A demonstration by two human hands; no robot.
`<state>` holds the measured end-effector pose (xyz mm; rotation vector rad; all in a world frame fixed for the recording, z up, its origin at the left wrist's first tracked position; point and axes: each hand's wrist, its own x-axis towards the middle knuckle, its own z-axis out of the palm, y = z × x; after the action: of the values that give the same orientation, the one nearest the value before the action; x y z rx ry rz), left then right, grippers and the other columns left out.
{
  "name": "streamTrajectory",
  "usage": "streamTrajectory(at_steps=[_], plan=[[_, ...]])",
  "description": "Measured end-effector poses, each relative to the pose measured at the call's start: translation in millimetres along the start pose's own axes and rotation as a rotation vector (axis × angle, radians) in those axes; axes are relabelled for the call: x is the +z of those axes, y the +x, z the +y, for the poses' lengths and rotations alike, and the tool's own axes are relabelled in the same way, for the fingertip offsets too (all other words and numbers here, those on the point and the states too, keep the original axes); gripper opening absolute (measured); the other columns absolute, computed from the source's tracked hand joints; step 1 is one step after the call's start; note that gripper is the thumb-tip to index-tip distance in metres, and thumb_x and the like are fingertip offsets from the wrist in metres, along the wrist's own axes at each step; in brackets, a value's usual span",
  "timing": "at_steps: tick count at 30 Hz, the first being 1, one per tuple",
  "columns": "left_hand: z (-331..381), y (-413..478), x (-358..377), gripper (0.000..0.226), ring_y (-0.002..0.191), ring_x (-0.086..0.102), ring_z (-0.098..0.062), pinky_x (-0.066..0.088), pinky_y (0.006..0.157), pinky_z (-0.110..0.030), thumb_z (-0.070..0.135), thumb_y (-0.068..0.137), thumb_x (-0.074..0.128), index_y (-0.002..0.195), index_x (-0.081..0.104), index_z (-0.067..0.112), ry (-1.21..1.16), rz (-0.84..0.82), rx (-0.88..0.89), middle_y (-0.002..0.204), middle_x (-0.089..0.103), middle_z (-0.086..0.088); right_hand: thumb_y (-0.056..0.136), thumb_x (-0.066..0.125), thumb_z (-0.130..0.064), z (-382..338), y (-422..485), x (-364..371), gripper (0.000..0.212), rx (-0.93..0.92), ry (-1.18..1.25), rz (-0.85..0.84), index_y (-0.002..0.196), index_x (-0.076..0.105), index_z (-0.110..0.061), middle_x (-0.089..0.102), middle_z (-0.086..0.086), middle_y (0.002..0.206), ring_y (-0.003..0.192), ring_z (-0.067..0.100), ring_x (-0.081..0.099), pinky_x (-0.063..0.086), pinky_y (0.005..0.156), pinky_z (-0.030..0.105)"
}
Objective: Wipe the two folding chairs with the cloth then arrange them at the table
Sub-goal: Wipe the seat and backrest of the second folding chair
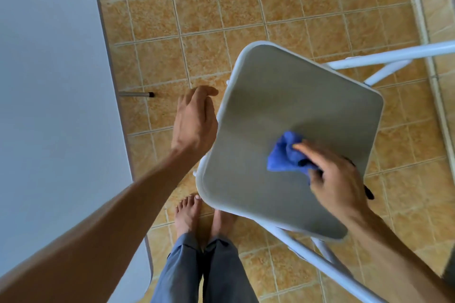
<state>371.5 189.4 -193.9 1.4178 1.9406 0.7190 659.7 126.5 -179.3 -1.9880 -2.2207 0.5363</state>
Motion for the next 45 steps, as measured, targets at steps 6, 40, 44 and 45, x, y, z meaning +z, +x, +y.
streamTrajectory(at_steps=[6, 40, 44, 45], plan=[[-26.3, -3.6, 54.3, 0.048, 0.150, 0.023, -0.024, 0.030, 0.116, -0.050, 0.022, 0.103, 0.029, 0.151, 0.035, 0.013, 0.250, -0.178, 0.307, 0.162, 0.026, -0.006, 0.090, 0.063, -0.017, 18.3, 82.4, 6.9, 0.046, 0.772, 0.164, 0.386, 0.135, 0.059, -0.026, 0.069, 0.010, 0.123, 0.113, 0.036, 0.062, 0.045, 0.091, 0.038], [-36.4, -7.4, 66.3, 0.052, 0.147, 0.031, -0.021, 0.038, 0.112, -0.043, 0.022, 0.104, 0.030, 0.155, 0.025, 0.021, 0.185, -0.140, 0.288, 0.165, 0.013, 0.005, 0.087, 0.057, -0.003, 37.0, -13.9, -8.6, 0.046, 0.629, -0.024, 0.212, 0.129, 0.059, -0.022, 0.067, 0.014, 0.117, 0.106, 0.042, 0.062, 0.050, 0.082, 0.047], [-36.8, -7.2, 67.3, 0.052, 0.145, 0.033, -0.023, 0.040, 0.111, -0.044, 0.023, 0.104, 0.030, 0.155, 0.025, 0.022, 0.179, -0.143, 0.283, 0.165, 0.014, 0.004, 0.084, 0.058, -0.005, 19.5, 19.7, 19.1, 0.050, 0.911, 0.042, 0.344, 0.134, 0.057, -0.015, 0.060, 0.023, 0.118, 0.108, 0.046, 0.055, 0.046, 0.082, 0.051], [-36.5, -7.8, 67.9, 0.052, 0.145, 0.035, -0.023, 0.040, 0.110, -0.044, 0.023, 0.103, 0.029, 0.155, 0.025, 0.022, 0.182, -0.143, 0.283, 0.165, 0.014, 0.004, 0.078, 0.058, -0.008, -8.1, 17.2, 31.1, 0.052, 0.810, 0.027, 0.333, 0.129, 0.060, -0.012, 0.061, 0.024, 0.111, 0.101, 0.046, 0.056, 0.045, 0.080, 0.050]])
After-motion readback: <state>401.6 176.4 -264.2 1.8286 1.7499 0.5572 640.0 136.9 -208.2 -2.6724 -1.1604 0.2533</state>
